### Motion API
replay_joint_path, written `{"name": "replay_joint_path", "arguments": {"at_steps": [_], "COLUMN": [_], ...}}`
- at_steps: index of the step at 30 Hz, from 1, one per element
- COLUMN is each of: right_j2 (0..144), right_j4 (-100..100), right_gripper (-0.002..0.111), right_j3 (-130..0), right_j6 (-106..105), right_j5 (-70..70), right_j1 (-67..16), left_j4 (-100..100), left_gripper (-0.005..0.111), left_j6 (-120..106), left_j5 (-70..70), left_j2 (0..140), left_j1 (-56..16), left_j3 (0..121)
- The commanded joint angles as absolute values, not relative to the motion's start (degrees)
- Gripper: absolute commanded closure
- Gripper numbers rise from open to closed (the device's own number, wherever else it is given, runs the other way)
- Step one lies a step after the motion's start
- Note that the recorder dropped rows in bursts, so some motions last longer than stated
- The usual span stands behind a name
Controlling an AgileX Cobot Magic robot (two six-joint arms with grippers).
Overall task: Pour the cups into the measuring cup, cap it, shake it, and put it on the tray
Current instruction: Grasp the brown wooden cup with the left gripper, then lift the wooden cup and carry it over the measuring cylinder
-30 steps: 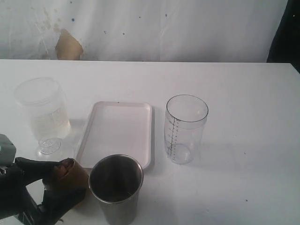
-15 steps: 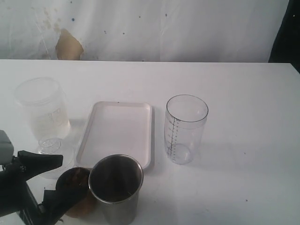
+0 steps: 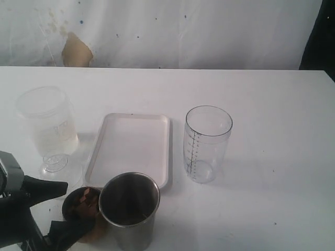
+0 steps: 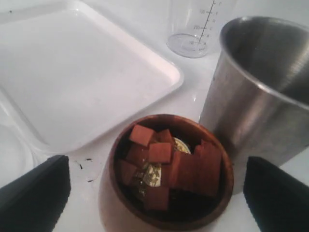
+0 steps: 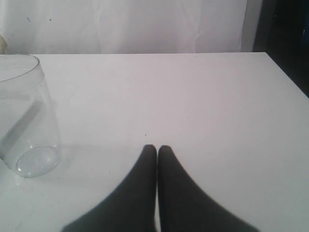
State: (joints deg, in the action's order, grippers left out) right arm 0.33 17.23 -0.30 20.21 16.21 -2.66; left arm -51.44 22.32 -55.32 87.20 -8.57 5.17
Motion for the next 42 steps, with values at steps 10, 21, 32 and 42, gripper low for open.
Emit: {"name": "replay_joint_path", "arguments": {"at_steps": [10, 21, 32, 42], "right_j2": [0.0, 0.0, 0.0, 0.0], "right_j4": [17.6, 17.6, 17.6, 17.6], "right_gripper": [0.108, 0.108, 0.108, 0.108], "right_j3": [0.0, 0.0, 0.0, 0.0], "right_j6": [20.3, 20.3, 20.3, 20.3], "right_j5": [16.2, 16.2, 16.2, 16.2], "right_j1": [-2.8, -2.8, -2.8, -2.8], "left_j4": [-55.6, -56.5, -53.5, -44.5], "left_gripper": [0.015, 0.015, 0.015, 0.023], "left_j6": [25.7, 27.1, 26.2, 12.8], "left_j5": [-53.6, -36.9, -36.7, -41.7], "left_j2": [90.4, 90.4, 93.2, 96.7], "left_j1": [-8.8, -17.7, -17.8, -17.8], "left_j3": [9.0, 14.4, 14.7, 14.8]}}
